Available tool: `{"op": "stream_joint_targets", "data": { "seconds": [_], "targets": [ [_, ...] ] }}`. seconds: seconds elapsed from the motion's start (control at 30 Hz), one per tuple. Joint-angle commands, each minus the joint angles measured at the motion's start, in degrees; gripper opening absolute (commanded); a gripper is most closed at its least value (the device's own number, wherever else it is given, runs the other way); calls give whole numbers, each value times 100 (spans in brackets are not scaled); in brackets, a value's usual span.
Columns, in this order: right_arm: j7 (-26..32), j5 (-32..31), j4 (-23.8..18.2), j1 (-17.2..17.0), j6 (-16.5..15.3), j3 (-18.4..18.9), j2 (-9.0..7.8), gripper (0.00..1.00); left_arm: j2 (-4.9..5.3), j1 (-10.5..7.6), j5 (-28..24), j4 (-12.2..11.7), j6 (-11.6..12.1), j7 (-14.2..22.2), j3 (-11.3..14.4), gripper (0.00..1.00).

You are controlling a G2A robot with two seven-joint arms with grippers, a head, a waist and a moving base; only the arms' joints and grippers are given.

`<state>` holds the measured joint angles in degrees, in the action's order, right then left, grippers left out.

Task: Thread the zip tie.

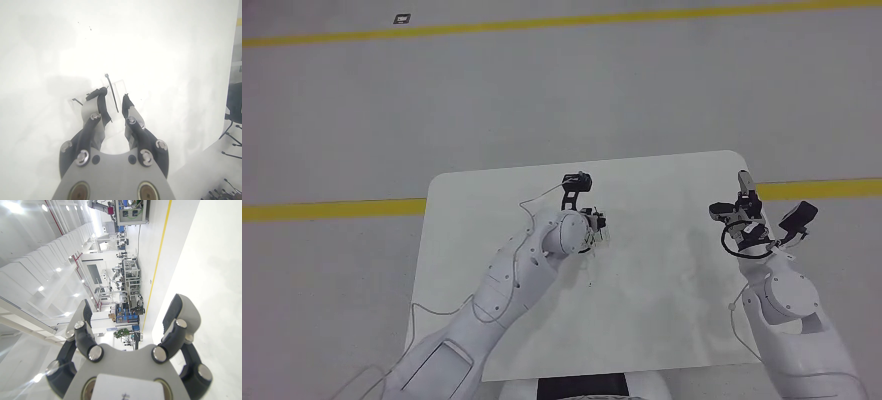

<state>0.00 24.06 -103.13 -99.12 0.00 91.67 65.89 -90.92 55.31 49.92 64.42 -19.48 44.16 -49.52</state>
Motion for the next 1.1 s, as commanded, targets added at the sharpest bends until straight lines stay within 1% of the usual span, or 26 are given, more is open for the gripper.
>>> {"op": "stream_joint_targets", "data": {
  "seconds": [0.0, 0.1, 0.17, 0.23, 0.57, 0.83, 1.07],
  "targets": [
    [0, 0, 0, 0, 0, 0, 0, 100, -49, -28, 39, -106, 0, 7, -10, 15],
    [0, 0, 0, 0, 0, 0, 0, 100, -122, -82, 80, -275, 0, -13, -24, 15],
    [0, 0, 0, 0, 0, 0, 0, 100, -166, -121, 95, -386, 0, -30, -31, 17],
    [0, 0, 0, 0, 0, 0, 0, 100, -217, -161, 108, -498, 0, -44, -31, 22],
    [0, 0, 0, 0, 0, 0, 0, 100, -415, -277, 200, -860, 0, -162, -18, 22],
    [0, 0, 0, 0, 0, 0, 0, 100, -517, -343, 242, -1058, 0, -185, -30, 22],
    [0, 0, 0, 0, 0, 0, 0, 100, -578, -377, 279, -1172, 0, -199, -57, 17]
  ]
}}
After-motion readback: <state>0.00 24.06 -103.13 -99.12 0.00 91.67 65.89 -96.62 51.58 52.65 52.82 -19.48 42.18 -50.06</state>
